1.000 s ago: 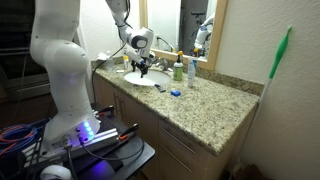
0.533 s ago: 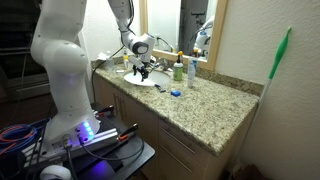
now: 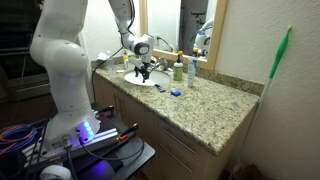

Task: Take the lid from the sink and put it on the counter

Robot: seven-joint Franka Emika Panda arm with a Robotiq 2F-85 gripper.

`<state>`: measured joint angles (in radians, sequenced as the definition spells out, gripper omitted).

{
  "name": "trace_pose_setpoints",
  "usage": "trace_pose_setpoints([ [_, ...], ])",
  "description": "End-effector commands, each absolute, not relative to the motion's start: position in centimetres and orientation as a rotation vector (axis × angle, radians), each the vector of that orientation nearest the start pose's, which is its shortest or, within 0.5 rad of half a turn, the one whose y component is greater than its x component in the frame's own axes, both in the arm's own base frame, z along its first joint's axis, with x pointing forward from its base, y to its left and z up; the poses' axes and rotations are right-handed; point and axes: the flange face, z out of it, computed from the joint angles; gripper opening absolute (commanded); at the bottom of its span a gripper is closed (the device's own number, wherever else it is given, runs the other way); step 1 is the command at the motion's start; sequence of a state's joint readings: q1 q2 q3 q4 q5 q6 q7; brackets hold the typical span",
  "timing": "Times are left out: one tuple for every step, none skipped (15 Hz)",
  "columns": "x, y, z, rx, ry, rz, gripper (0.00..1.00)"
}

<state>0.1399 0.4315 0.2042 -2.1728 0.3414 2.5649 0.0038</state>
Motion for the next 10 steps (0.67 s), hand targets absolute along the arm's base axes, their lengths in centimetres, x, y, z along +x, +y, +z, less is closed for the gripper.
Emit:
trace_pose_setpoints([
  [55.3,19.2,16.4,-2.916,0.054,0.159,1.00],
  [55.7,19.5,15.8,-2.917,0.062,0.172,1.00],
  [55.9,19.8,15.8,-2.904,0.074,0.181,1.00],
  [54.8,19.2,16.6,-2.907,0.054,0.155,1.00],
  [55.2,19.5,16.0,-2.904,0.061,0.160,1.00],
  [55.4,19.6,15.7,-2.902,0.064,0.163,1.00],
  [55.6,19.7,15.6,-2.901,0.065,0.163,1.00],
  [55.8,19.9,14.3,-2.952,0.094,0.200,1.00],
  [55.9,20.1,13.4,-2.963,0.086,0.213,1.00],
  [55.7,20.5,12.6,-2.970,0.075,0.228,1.00],
])
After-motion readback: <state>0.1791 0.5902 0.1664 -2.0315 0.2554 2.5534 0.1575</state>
